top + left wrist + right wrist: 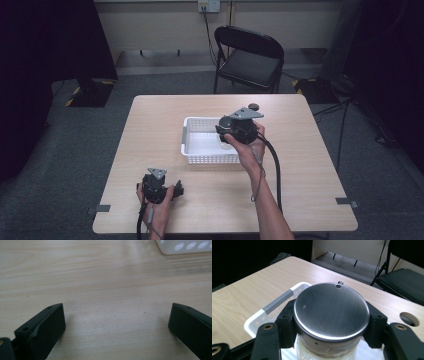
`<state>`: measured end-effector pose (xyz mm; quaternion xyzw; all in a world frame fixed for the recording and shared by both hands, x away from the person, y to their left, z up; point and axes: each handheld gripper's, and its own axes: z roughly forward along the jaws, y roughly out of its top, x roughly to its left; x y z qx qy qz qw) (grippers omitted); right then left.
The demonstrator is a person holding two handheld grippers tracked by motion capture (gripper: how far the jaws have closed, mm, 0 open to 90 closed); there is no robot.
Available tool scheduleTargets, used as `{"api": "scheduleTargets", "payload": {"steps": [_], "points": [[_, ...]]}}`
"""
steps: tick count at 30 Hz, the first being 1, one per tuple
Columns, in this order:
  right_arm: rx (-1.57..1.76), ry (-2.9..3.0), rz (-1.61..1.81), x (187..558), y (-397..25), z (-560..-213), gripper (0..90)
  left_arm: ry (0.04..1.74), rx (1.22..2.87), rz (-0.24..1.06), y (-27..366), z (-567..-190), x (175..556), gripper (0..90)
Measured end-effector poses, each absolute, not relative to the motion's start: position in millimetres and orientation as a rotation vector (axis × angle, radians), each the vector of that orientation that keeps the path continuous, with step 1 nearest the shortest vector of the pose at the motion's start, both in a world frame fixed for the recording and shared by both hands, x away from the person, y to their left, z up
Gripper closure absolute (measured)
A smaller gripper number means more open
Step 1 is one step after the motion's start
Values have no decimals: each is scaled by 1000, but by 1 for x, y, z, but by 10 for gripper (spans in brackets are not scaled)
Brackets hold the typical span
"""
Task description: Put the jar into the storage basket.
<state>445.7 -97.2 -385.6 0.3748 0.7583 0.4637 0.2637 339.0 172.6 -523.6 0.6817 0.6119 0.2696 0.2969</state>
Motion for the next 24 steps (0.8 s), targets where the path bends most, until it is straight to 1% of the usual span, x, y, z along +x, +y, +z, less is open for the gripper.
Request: {"api": "scheduleTargets", "payload": {"steps": [8,17,24], "points": [[1027,2040,1260,458,-93,-401,397,1627,1812,716,173,-524,339,4],[1066,2068,1233,468,-90,-430,397,1626,1812,716,173,-524,339,4],[1089,2077,1228,474,-90,-440,397,1626,1812,716,173,-524,339,3]]}}
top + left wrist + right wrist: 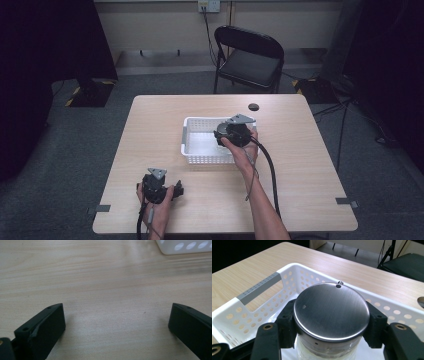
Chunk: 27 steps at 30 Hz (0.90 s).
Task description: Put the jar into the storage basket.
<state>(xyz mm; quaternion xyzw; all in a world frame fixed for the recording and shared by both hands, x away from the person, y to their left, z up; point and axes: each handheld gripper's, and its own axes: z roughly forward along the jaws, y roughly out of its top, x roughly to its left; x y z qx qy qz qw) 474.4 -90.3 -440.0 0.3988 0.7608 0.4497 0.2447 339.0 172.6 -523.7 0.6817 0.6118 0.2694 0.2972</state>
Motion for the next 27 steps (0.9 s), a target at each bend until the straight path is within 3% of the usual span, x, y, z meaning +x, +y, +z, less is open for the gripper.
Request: {"api": "scheduleTargets", "payload": {"steps": [27], "points": [[1140,2129,1196,479,-94,-459,394,1626,1812,716,173,-524,339,2]]}}
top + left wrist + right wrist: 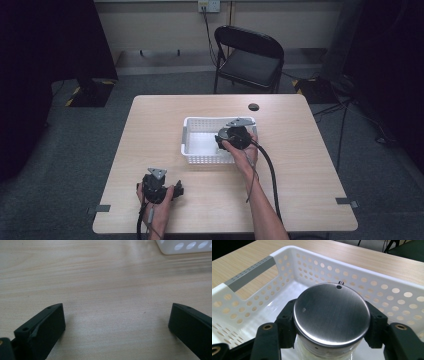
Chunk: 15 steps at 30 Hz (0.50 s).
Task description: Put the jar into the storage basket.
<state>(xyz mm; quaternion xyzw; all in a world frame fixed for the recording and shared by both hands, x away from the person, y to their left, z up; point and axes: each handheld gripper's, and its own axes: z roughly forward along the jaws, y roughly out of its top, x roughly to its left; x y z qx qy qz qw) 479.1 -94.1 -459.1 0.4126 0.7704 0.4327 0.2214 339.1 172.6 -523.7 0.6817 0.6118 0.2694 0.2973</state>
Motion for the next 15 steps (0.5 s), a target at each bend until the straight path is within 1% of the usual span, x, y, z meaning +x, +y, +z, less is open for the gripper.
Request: {"api": "scheduleTargets", "payload": {"steps": [15], "points": [[1143,2144,1170,478,-93,-458,384,1626,1812,716,173,-524,339,2]]}}
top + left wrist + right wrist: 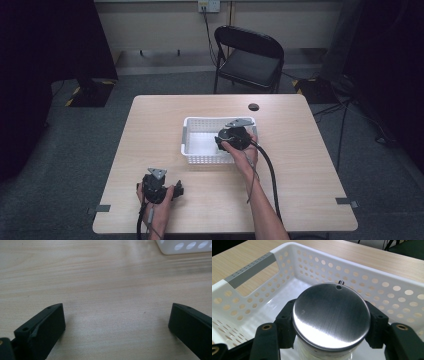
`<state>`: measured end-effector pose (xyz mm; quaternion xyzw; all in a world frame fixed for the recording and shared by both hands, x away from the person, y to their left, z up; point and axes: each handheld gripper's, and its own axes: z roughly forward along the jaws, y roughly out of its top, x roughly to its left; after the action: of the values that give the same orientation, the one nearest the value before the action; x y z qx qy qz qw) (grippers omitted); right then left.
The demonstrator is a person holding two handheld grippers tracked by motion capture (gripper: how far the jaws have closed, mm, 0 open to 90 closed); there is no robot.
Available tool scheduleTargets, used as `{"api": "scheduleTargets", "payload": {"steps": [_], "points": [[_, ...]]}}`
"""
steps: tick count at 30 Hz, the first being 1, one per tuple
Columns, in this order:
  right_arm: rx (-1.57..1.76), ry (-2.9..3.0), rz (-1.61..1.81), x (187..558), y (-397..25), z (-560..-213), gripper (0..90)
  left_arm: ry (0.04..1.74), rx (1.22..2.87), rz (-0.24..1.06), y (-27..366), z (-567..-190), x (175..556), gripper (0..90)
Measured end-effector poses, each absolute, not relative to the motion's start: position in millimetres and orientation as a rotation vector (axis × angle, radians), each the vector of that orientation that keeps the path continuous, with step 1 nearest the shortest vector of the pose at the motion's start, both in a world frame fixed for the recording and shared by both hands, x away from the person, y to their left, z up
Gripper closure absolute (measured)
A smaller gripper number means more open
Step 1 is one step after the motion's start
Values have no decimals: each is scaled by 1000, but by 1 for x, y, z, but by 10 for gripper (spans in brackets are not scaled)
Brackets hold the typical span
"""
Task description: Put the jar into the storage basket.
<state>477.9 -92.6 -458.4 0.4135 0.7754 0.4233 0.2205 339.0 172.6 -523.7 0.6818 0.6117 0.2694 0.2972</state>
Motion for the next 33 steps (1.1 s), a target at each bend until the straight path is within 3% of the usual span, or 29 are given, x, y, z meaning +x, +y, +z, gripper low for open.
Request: {"api": "scheduleTargets", "payload": {"steps": [8,10,11,12,13,15,23,33], "points": [[1146,2152,1163,479,-93,-458,329,1626,1813,716,173,-524,339,2],[1150,2141,1163,478,-94,-457,282,1626,1813,716,173,-524,339,3],[1162,2127,1159,479,-95,-456,188,1626,1813,716,173,-524,339,3],[1162,2127,1159,479,-95,-456,188,1626,1813,716,173,-524,339,3],[1186,2099,1138,479,-96,-455,107,1626,1813,716,173,-524,339,3],[1206,2091,1144,480,-96,-455,60,1626,1813,716,173,-524,339,3],[1220,1991,1079,474,-94,-447,0,1626,1813,716,173,-524,339,3],[1213,1977,1102,468,-94,-442,7,1626,1812,716,173,-524,339,2]]}}
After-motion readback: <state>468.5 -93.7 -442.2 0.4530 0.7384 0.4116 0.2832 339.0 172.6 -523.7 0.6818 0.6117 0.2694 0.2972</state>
